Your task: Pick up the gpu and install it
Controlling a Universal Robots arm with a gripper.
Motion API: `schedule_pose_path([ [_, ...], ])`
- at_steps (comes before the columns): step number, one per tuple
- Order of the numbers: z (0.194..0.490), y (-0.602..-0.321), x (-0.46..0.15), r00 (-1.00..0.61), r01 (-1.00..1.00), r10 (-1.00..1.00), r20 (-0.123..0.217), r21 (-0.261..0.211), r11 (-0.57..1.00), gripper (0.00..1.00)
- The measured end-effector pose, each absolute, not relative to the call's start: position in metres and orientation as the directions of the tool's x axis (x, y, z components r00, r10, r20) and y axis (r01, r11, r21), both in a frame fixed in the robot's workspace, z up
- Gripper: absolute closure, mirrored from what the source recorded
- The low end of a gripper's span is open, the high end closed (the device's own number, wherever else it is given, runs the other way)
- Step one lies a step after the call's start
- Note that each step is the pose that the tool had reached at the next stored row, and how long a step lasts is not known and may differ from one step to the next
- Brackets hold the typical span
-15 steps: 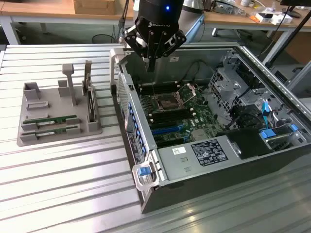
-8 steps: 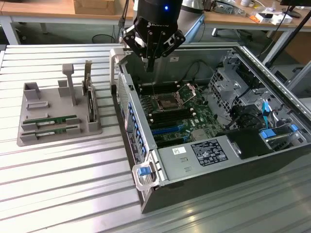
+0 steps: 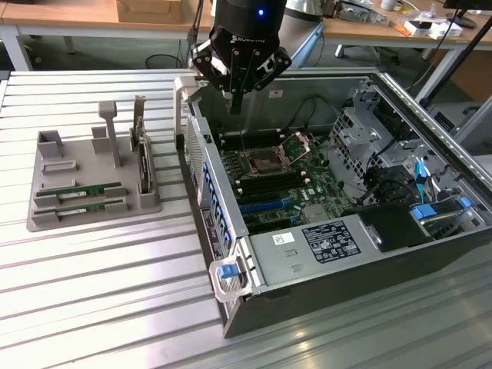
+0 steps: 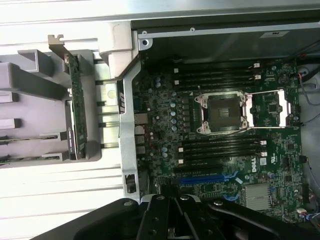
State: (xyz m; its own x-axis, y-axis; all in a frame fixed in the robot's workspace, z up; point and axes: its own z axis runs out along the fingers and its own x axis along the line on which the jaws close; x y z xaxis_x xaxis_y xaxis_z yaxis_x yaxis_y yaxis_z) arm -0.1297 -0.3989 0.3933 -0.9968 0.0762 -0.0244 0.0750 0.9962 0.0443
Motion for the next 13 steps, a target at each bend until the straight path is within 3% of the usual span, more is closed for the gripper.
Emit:
schedule_pose_path([
  [13, 0.3932, -0.3989, -0.1336, -0.997, 0.075, 0.076, -0.024, 0.044, 0.996, 0.90],
])
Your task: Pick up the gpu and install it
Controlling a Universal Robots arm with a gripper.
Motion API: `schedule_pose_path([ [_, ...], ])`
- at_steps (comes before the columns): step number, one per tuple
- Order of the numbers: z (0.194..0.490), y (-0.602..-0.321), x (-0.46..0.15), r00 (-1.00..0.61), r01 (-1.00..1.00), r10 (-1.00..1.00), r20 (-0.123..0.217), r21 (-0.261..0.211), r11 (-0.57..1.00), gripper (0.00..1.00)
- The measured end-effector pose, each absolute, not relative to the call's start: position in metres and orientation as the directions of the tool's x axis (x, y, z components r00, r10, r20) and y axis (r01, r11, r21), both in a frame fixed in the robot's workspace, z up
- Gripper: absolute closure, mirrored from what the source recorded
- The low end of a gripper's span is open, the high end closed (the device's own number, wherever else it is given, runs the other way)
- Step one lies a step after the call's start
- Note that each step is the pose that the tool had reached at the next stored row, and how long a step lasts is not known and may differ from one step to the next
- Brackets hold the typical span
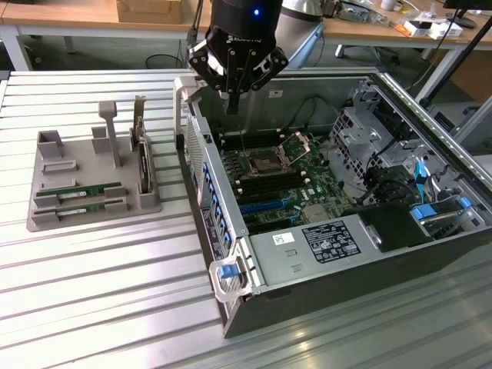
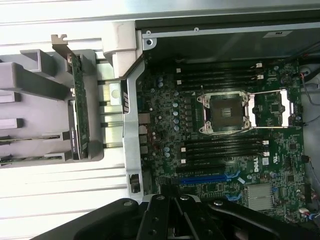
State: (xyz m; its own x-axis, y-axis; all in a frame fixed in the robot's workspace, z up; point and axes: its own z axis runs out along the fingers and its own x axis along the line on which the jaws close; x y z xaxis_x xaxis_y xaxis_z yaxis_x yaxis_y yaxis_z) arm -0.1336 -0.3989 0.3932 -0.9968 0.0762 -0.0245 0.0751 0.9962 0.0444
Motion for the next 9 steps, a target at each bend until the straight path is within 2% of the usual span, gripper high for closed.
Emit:
schedule_pose_path([
  [9, 0.3933, -0.3989, -0.1362, -0.997, 0.075, 0.076, -0.024, 0.044, 0.996, 0.90],
])
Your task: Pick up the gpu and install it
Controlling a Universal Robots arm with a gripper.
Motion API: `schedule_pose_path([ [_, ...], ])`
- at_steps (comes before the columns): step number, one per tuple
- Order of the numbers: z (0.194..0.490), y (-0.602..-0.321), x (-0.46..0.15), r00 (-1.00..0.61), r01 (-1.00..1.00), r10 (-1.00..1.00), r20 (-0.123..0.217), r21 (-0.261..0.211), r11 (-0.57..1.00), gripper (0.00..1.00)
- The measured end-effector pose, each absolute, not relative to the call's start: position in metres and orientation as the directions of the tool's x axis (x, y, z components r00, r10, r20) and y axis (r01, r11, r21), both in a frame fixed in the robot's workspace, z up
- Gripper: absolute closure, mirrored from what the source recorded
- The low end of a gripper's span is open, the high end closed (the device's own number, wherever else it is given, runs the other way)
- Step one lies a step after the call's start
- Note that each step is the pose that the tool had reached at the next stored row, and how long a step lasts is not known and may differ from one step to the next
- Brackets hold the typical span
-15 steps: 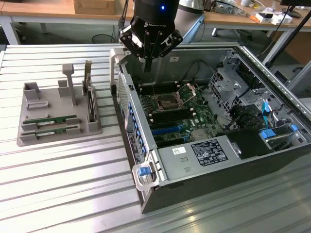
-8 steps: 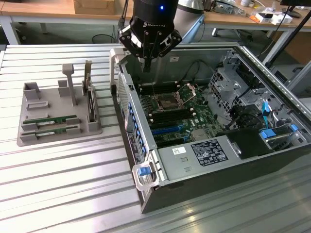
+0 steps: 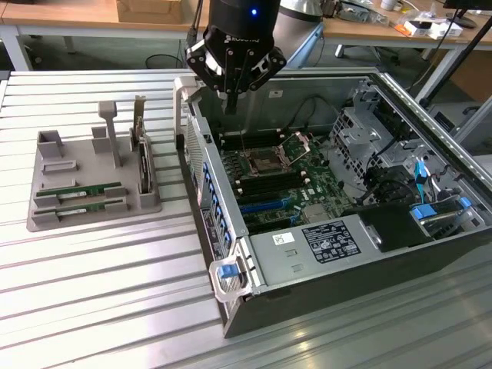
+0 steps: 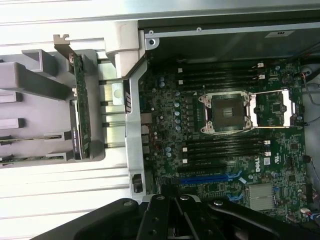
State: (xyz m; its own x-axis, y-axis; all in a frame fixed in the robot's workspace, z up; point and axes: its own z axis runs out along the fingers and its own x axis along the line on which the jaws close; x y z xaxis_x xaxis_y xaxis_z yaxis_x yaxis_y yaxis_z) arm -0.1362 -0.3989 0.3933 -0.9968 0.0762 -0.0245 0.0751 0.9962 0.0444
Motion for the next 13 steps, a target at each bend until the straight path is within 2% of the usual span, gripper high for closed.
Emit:
schedule_pose_path([
  [13, 0.3933, -0.3989, -0.1386, -0.997, 0.075, 0.076, -0.024, 0.044, 0.996, 0.90],
])
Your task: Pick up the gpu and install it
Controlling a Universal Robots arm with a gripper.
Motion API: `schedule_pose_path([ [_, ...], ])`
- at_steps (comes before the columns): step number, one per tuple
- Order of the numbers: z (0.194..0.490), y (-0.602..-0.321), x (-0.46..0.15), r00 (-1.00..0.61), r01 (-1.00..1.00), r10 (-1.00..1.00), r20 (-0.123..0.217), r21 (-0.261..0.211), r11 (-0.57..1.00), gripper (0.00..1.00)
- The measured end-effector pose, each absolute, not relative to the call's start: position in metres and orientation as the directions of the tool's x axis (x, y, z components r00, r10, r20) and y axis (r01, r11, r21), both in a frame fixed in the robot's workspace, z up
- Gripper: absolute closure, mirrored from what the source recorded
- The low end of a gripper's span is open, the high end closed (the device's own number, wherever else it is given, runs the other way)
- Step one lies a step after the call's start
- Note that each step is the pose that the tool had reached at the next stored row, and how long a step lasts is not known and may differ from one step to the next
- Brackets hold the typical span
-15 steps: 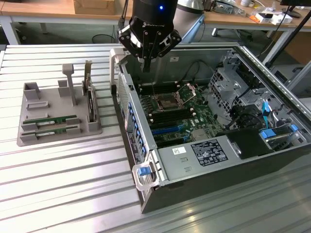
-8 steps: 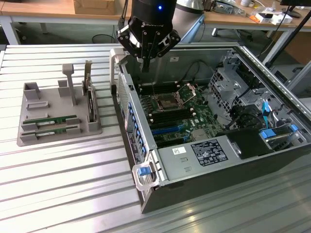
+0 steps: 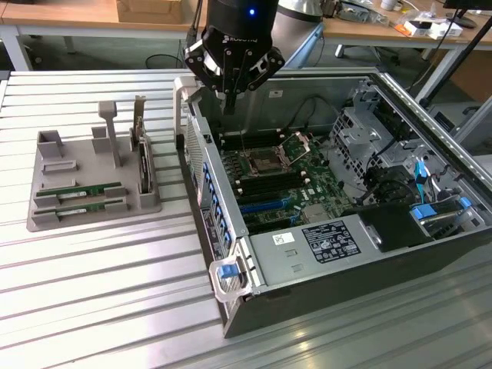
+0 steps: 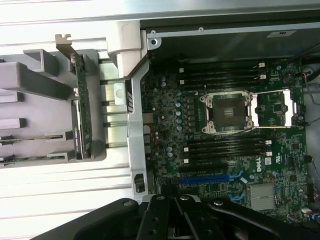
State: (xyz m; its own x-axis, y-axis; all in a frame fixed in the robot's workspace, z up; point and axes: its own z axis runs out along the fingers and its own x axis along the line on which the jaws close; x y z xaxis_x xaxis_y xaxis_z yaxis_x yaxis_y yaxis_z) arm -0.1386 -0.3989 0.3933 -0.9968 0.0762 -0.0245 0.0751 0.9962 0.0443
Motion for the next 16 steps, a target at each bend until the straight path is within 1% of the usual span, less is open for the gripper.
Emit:
schedule_pose_path([
  [16, 0.3933, -0.3989, -0.1427, -0.997, 0.075, 0.076, -0.024, 0.044, 0.996, 0.90],
])
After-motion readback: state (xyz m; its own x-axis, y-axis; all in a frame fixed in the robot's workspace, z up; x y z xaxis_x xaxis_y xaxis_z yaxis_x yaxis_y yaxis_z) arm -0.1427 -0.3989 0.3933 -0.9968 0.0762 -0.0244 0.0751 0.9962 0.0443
